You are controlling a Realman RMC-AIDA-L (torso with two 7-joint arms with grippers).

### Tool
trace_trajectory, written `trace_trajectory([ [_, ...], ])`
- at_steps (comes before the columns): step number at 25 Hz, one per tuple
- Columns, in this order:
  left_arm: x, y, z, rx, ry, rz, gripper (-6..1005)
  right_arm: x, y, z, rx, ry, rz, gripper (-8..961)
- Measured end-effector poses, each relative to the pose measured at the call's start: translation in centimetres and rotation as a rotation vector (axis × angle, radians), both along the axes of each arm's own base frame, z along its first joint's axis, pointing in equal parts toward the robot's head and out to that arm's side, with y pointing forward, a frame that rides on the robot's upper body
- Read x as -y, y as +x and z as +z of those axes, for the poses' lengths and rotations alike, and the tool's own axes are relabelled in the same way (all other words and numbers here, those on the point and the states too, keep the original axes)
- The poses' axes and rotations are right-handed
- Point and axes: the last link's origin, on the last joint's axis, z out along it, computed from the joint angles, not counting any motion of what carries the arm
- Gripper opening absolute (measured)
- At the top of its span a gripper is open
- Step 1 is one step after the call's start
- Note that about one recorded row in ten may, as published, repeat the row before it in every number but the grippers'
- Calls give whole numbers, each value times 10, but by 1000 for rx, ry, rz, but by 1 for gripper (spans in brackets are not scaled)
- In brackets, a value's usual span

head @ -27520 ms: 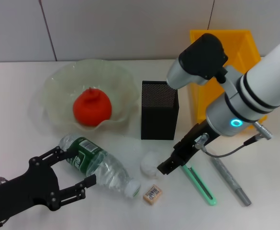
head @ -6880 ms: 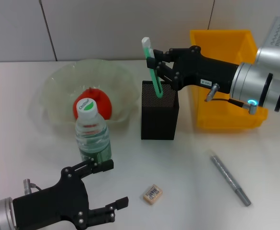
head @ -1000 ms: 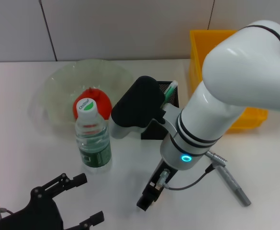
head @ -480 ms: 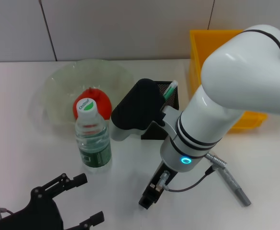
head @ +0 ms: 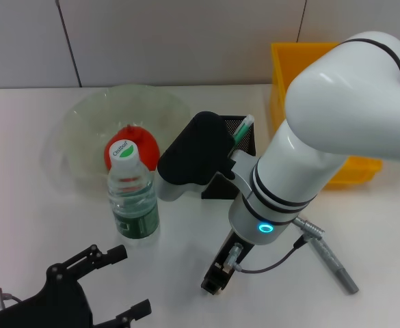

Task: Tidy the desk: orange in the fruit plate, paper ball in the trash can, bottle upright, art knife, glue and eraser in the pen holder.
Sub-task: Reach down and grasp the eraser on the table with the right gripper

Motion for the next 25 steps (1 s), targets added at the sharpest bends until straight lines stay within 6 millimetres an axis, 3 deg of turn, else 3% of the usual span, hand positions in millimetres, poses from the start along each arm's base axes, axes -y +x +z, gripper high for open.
trace_trajectory([
  [25,1,-1,0,1,0,5,815,0,-7,10,-5,-4,3,362],
])
